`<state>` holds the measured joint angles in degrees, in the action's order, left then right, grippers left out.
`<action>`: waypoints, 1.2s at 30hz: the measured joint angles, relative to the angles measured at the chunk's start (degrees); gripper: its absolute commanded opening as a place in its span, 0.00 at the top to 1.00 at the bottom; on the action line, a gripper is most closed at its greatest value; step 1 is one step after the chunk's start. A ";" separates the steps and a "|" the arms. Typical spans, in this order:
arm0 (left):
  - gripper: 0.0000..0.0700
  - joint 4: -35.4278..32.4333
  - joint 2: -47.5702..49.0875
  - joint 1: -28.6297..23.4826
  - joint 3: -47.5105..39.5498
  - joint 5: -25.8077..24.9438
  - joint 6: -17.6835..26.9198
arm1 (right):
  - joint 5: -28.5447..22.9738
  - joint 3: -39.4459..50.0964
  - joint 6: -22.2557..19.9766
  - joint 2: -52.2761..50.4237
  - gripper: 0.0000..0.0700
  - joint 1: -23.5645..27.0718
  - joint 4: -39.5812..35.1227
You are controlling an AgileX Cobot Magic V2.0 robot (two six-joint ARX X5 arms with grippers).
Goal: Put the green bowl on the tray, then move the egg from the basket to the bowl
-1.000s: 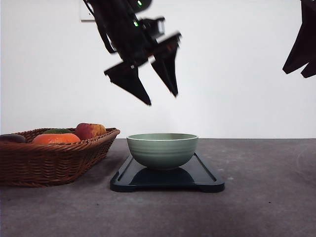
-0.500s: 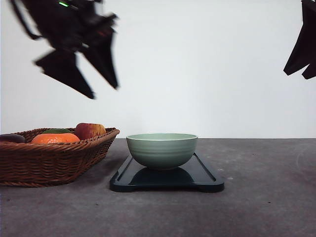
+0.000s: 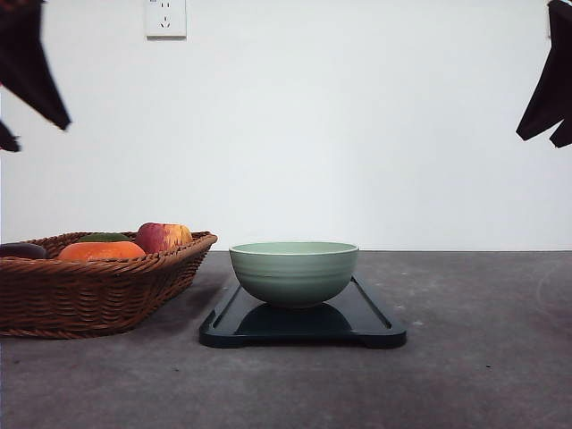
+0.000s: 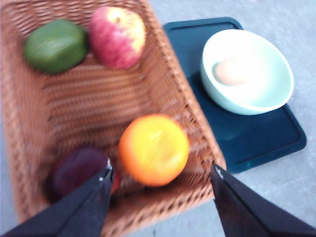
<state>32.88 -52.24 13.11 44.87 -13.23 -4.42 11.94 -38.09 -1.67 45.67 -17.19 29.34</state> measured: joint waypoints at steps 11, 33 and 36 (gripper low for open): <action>0.93 5.52 3.25 -0.49 -1.69 -0.08 -3.19 | 0.00 0.00 0.04 0.00 0.90 0.00 2.67; 1.00 4.97 3.62 -1.08 -1.77 -0.16 -3.74 | 0.04 0.00 0.00 -0.07 0.98 0.00 2.75; 1.00 2.10 5.87 -3.13 -3.58 -0.17 -2.30 | 0.04 0.00 0.00 -0.07 0.98 0.00 2.73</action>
<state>34.98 -46.37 9.99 41.29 -13.41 -6.72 11.99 -38.09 -1.67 45.60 -17.19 32.08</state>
